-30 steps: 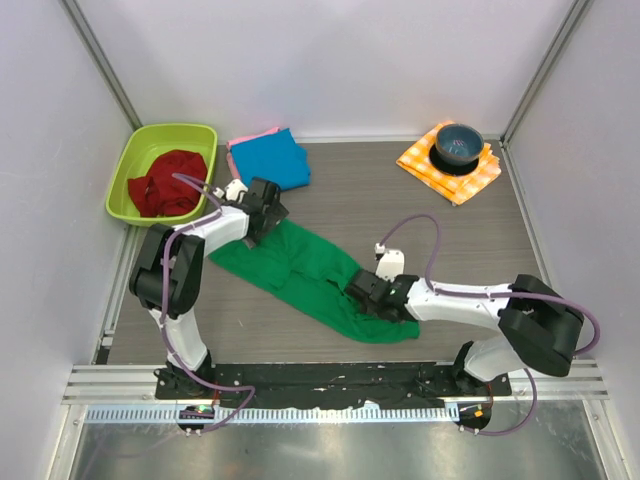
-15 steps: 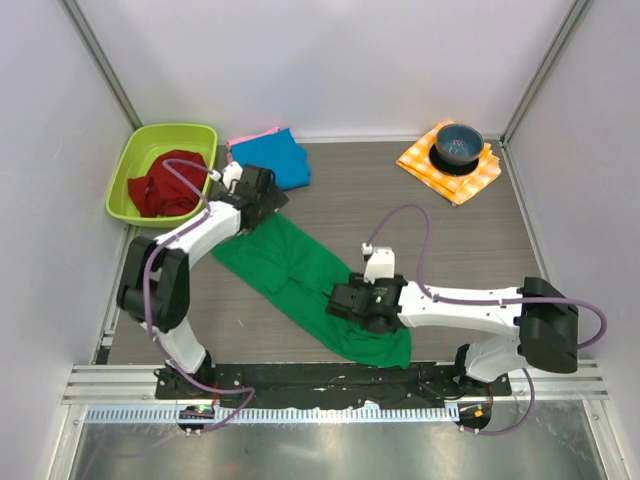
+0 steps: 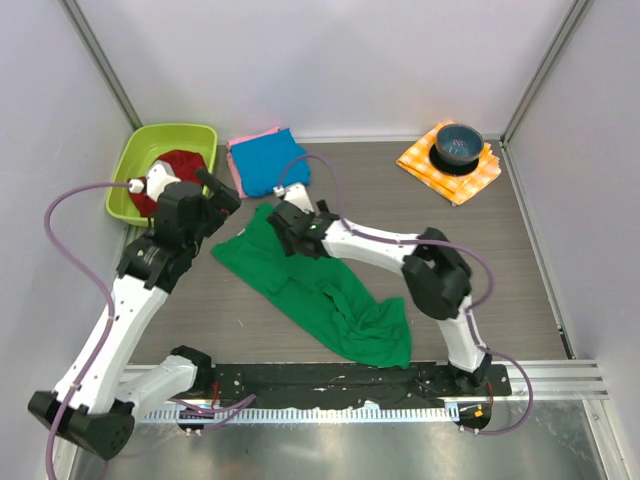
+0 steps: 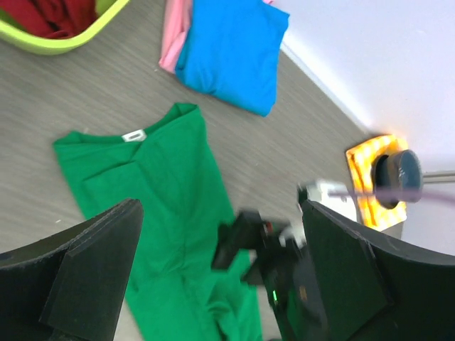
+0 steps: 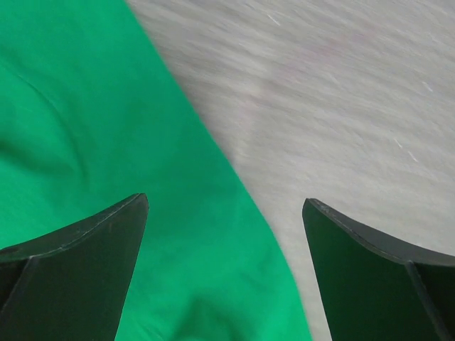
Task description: Fold and stack the t-shirts
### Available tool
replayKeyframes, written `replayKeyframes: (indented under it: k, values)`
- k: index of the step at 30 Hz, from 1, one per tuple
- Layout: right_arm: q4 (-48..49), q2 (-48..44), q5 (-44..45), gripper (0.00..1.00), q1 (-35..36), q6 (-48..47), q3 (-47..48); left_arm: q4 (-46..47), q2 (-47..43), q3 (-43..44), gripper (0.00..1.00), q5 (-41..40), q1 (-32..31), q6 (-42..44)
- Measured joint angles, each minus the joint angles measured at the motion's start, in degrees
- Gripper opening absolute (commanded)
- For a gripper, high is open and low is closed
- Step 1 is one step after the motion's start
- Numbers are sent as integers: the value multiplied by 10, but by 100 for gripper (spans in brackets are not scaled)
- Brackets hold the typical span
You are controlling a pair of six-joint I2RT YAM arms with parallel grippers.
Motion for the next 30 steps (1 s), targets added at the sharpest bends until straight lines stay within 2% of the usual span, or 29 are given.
replayKeyframes:
  k: [5, 11, 19, 22, 30]
  values:
    - [24, 149, -49, 98, 2, -83, 149, -61, -71, -39, 100, 7, 2, 13]
    - [20, 210, -80, 98, 3, -125, 245, -120, -124, -72, 100, 4, 2, 29]
    - [3, 290, -92, 98, 3, -151, 368, -129, -132, -73, 100, 3, 2, 43]
    - [0, 335, -87, 98, 0, -147, 403, -128, -127, -78, 100, 5, 2, 43]
    - [-20, 344, -66, 98, -14, -147, 422, -123, -113, -96, 100, 10, 2, 50]
